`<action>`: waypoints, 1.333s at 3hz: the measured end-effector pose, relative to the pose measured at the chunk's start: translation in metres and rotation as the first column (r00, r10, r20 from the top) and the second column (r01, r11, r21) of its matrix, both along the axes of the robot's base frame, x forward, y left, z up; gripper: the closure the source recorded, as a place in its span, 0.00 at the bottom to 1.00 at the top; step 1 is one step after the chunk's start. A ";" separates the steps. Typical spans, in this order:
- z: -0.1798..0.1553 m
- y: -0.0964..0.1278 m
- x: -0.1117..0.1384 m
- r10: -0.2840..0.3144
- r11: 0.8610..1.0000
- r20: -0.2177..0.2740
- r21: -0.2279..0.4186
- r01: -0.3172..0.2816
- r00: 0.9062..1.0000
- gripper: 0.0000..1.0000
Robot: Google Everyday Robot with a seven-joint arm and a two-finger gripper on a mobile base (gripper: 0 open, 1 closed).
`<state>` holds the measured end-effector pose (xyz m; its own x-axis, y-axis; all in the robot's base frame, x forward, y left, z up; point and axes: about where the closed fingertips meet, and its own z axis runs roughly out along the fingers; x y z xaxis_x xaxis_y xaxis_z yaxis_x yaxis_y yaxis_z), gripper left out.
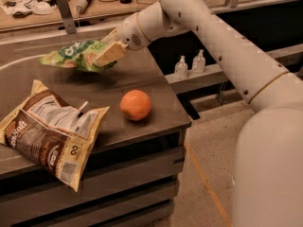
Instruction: Move green rice chip bag near brown chip bag
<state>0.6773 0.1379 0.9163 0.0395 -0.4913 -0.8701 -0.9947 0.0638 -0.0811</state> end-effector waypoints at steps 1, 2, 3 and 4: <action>-0.006 0.005 -0.022 0.034 0.999 -0.027 0.039 -0.033 0.999 0.82; -0.014 0.012 -0.038 0.072 0.997 -0.039 0.044 -0.071 0.997 0.59; -0.019 0.018 -0.049 0.103 0.994 -0.042 0.038 -0.102 0.994 0.36; -0.022 0.023 -0.055 0.133 0.991 -0.043 0.039 -0.131 0.990 0.12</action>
Offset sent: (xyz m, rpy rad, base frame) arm -0.0574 0.0165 -0.0228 0.0405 0.0501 0.1140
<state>0.6222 0.1610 0.8939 0.0618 -0.4528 -0.8895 -0.9972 -0.0665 -0.0354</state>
